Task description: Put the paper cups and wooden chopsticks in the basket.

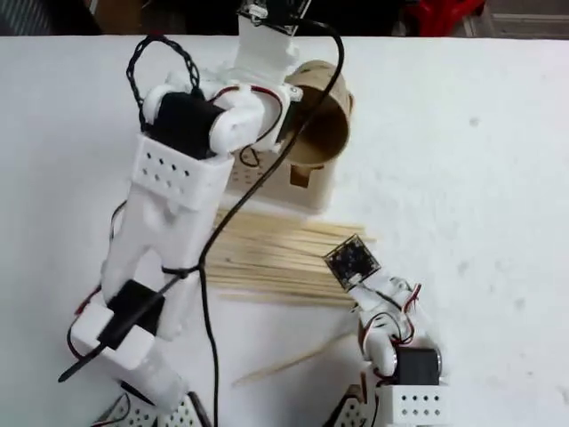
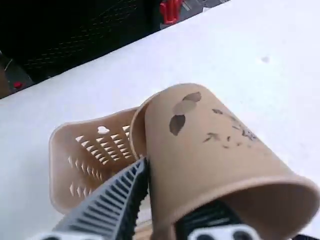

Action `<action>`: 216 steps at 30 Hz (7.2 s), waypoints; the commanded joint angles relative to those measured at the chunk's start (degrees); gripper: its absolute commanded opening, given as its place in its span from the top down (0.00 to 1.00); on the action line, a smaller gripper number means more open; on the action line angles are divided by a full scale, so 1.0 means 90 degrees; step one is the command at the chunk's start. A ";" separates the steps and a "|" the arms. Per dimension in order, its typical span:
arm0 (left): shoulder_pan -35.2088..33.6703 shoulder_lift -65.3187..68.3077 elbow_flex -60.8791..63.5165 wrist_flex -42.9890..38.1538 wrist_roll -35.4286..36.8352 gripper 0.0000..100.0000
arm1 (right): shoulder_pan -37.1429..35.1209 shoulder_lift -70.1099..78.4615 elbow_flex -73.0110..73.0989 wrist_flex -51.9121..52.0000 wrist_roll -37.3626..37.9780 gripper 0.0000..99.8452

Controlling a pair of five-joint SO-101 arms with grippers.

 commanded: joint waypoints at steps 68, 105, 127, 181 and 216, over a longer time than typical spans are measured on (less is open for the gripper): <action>-0.3424 -0.4557 1.1800 -0.8860 0.1055 0.77 | -0.1128 0.9226 -1.1556 -0.0425 -0.3477 0.91; -0.3101 -0.4557 1.2112 -0.9387 0.1055 0.77 | -0.0845 1.3397 -1.4379 0.1470 -0.2999 0.91; -0.3082 -0.4557 1.2112 -0.9387 0.1055 0.77 | -0.1138 1.3729 -1.8198 0.2838 -0.2999 0.77; -0.3082 -0.4557 1.2112 -0.9387 0.1055 0.77 | 0.0405 1.4510 -1.6811 0.3179 -0.1993 0.93; -0.3121 -0.4557 1.2112 -0.9387 0.1045 0.77 | -0.2525 0.6647 -0.6994 0.2466 0.0977 0.79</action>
